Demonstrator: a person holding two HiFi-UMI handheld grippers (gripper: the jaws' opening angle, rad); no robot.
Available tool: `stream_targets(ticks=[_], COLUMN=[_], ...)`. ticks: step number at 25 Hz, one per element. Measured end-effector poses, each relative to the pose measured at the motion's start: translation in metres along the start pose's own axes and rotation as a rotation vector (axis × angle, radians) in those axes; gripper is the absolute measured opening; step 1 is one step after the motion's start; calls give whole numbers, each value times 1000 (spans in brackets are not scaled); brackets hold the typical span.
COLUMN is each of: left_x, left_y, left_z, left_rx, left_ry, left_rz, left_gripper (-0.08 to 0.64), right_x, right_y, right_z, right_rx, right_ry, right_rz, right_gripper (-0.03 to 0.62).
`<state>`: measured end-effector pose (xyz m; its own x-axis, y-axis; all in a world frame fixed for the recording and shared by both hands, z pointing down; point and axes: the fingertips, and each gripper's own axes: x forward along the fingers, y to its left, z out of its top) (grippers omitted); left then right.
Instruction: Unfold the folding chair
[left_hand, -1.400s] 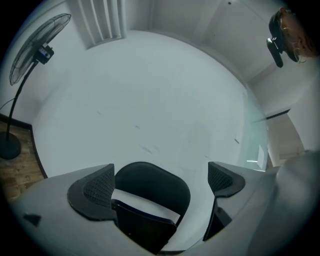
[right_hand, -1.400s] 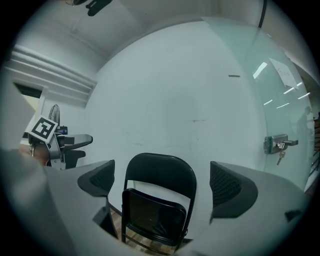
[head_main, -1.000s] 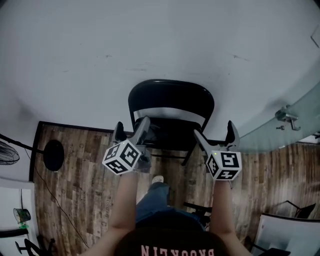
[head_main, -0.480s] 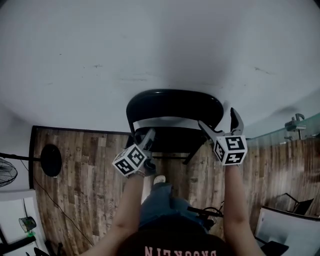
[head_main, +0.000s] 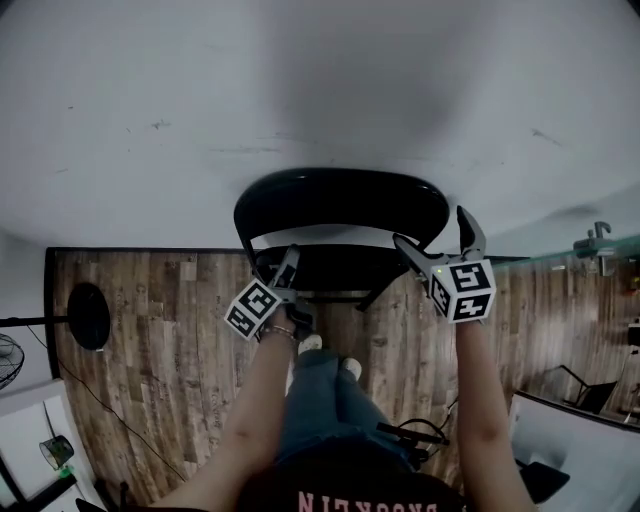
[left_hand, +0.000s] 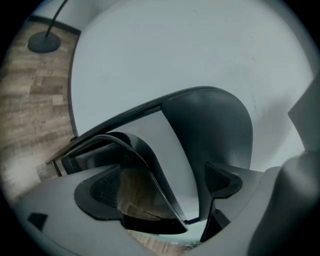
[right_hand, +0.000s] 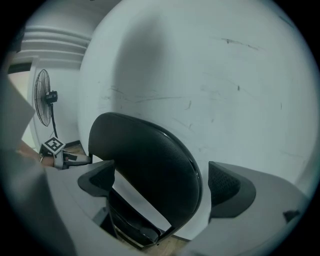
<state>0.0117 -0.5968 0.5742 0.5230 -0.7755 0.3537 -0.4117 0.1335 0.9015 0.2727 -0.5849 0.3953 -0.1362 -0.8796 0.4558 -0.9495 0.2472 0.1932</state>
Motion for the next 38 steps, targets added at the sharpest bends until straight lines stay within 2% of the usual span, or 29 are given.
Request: stream_targets(ticks=[2, 3, 5, 6, 9, 12, 14, 17, 21, 23, 26, 31, 38], left_x=[4, 5, 6, 6, 6, 6, 6, 5, 6, 7, 6, 5, -13], left_y=[5, 10, 16, 17, 18, 18, 18, 18, 17, 16, 16, 17, 17], left_z=[1, 3, 4, 4, 3, 3, 2, 2, 2, 2, 3, -1, -9], left_rx=[-84, -104, -106, -109, -147, -131, -112, -84, -49, -16, -5, -15, -8], left_ry=[-30, -42, -60, -67, -77, -61, -46, -33, -35, -38, -46, -27, -55], left_rz=[-7, 8, 51, 59, 35, 24, 18, 13, 14, 22, 23, 21, 19], left_gripper=[436, 360, 138, 75, 61, 61, 61, 62, 64, 71, 71, 71, 72], right_x=[5, 8, 15, 18, 26, 33, 32, 29, 33, 34, 35, 28, 4], right_y=[-5, -7, -12, -15, -20, -25, -27, -29, -34, -34, -34, -34, -24], right_z=[-2, -3, -5, -7, -8, -9, -12, -19, -21, -23, -23, -23, -25], right_rx=[-7, -10, -16, -18, -30, -51, -58, -69, -86, -119, -185, -217, -273], right_ry=[8, 13, 30, 38, 56, 89, 123, 202, 269, 299, 303, 247, 188], right_rz=[-8, -12, -11, -6, 27, 54, 78, 139, 261, 290, 267, 206, 192], right_gripper=[569, 569, 569, 568, 566, 561, 533, 353, 310, 290, 273, 265, 262])
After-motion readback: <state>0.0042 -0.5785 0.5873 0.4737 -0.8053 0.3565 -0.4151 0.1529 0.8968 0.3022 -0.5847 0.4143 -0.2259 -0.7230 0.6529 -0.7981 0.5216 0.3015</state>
